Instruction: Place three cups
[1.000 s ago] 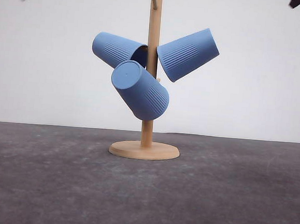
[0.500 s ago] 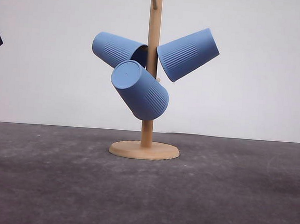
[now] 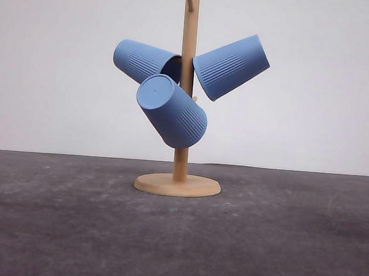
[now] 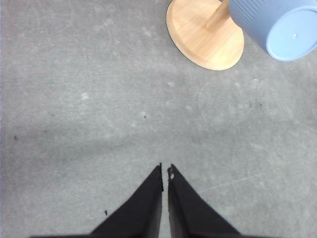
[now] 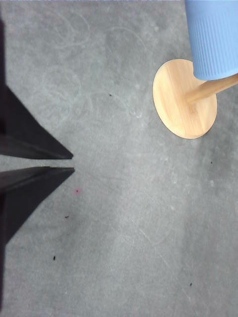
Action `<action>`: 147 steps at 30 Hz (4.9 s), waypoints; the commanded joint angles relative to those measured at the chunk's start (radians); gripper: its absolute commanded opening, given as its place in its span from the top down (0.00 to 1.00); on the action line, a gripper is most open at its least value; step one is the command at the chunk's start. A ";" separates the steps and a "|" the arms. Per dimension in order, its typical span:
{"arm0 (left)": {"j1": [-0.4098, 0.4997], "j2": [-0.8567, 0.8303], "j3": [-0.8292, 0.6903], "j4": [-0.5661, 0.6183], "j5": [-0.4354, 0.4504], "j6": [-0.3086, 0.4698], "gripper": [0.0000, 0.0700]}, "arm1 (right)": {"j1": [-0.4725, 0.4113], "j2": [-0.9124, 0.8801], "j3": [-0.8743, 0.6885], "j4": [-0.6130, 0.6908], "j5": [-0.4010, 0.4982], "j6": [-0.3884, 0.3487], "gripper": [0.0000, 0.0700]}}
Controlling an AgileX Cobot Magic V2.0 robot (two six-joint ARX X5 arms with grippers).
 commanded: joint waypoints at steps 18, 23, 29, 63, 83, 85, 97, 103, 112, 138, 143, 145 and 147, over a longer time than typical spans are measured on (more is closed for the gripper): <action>0.026 -0.612 -0.578 0.587 -0.294 0.109 1.00 | 0.002 0.004 0.013 0.011 0.000 -0.006 0.97; 0.066 -0.821 -0.714 0.555 -0.300 0.108 1.00 | 0.002 0.004 0.013 0.011 0.000 -0.005 0.97; 0.065 -0.873 -0.787 0.555 -0.348 0.109 1.00 | 0.002 0.004 0.013 0.010 0.000 -0.005 0.97; 0.060 -0.871 -0.787 0.563 -0.386 0.100 1.00 | -0.055 -0.499 -0.659 0.595 0.203 0.023 0.97; 0.060 -0.871 -0.787 0.563 -0.386 0.100 1.00 | -0.089 -0.775 -0.801 0.579 0.258 0.039 0.97; 0.060 -0.871 -0.787 0.563 -0.386 0.100 1.00 | -0.089 -0.775 -0.801 0.589 0.258 0.039 0.97; 0.060 -0.871 -0.787 0.563 -0.386 0.100 1.00 | -0.089 -0.775 -0.801 0.593 0.258 0.039 0.97; 0.060 -0.871 -0.787 0.563 -0.386 0.100 1.00 | -0.089 -0.775 -0.801 0.593 0.258 0.039 0.97; 0.060 -0.871 -0.787 0.563 -0.386 0.100 1.00 | -0.089 -0.775 -0.801 0.593 0.257 0.039 0.97; 0.060 -0.871 -0.787 0.563 -0.386 0.100 1.00 | -0.089 -0.775 -0.801 0.593 0.258 0.039 0.97; 0.060 -0.871 -0.787 0.563 -0.386 0.100 1.00 | -0.089 -0.775 -0.801 0.593 0.258 0.039 0.97; 0.060 -0.871 -0.787 0.563 -0.386 0.100 1.00 | -0.089 -0.775 -0.801 0.593 0.258 0.039 0.97; 0.060 -0.871 -0.787 0.563 -0.386 0.100 1.00 | -0.089 -0.775 -0.801 0.593 0.257 0.039 0.97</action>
